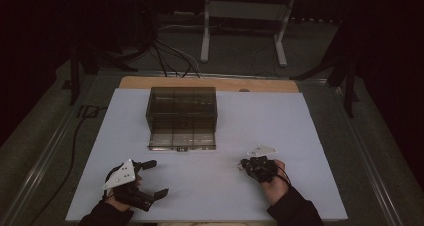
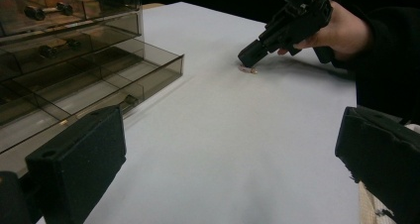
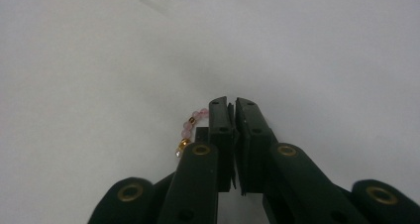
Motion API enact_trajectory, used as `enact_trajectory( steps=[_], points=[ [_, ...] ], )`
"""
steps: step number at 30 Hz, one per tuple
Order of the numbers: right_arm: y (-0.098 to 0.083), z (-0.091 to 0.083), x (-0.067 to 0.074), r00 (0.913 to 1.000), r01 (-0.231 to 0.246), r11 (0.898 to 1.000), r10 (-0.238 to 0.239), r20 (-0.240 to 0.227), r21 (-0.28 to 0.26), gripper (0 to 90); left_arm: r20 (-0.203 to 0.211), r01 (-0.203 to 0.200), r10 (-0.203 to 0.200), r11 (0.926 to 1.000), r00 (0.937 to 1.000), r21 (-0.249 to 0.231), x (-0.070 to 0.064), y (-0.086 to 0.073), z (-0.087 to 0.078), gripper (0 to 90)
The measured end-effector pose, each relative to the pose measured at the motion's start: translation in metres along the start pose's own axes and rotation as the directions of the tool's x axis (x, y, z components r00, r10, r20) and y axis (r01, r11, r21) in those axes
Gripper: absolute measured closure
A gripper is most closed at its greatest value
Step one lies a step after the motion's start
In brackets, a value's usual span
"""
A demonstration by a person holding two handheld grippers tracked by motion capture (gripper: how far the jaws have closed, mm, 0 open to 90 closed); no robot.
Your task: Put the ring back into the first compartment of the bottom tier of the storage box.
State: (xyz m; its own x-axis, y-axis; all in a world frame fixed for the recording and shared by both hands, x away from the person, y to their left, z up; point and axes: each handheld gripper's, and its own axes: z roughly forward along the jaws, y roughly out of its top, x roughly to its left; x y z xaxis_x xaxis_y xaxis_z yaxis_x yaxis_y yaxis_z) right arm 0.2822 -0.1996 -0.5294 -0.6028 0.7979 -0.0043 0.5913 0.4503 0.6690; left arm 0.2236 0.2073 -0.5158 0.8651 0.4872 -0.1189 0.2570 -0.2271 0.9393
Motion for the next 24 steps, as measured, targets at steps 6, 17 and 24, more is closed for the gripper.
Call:
enact_trajectory(
  steps=[6,17,24],
  points=[
    [0.001,-0.003,0.0,0.9996,-0.02,1.0,0.019,-0.021,-0.023,87.1,0.0,0.0,0.0,1.0,1.0,0.0,0.0,0.0,0.0,0.5],
    [0.004,-0.012,-0.003,0.9986,-0.044,0.997,0.043,-0.03,-0.057,87.1,-0.002,0.002,-0.002,1.0,1.0,0.0,0.0,0.0,0.0,0.5],
    [0.007,-0.017,-0.004,0.9982,-0.054,0.996,0.052,-0.028,-0.067,87.1,-0.004,0.004,-0.004,1.0,1.0,-0.003,0.001,0.0,-0.001,0.5]
  ],
)
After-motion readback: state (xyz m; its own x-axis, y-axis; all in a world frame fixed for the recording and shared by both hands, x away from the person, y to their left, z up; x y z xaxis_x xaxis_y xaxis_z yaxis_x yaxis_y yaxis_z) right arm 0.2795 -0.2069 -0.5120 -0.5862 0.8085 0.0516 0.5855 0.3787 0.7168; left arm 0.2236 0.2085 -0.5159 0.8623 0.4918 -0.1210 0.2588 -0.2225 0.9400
